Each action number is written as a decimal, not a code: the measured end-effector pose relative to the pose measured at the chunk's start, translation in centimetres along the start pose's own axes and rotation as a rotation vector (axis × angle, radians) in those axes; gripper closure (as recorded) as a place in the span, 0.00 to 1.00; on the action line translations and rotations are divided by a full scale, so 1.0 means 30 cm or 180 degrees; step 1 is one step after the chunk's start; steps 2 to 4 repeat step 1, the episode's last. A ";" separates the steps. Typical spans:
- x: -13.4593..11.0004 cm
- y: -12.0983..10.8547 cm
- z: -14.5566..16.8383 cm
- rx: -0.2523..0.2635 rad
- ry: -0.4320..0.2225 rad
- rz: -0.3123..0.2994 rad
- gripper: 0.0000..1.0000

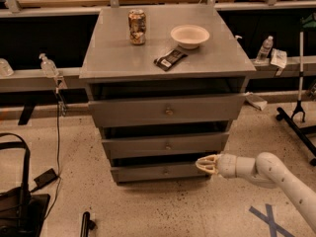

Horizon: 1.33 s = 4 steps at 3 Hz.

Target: Close middle drawer

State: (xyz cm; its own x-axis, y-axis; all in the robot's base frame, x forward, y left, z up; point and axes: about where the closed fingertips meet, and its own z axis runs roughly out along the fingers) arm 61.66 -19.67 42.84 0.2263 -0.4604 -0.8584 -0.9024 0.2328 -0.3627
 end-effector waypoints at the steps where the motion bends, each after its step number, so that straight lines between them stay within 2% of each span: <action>1: -0.011 0.014 -0.005 -0.0044 -0.0045 0.0009 0.82; 4: -0.011 0.014 -0.005 -0.0044 -0.0045 0.0009 0.82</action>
Offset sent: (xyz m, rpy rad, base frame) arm 0.0000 0.0000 0.0000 0.0000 0.0000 0.0000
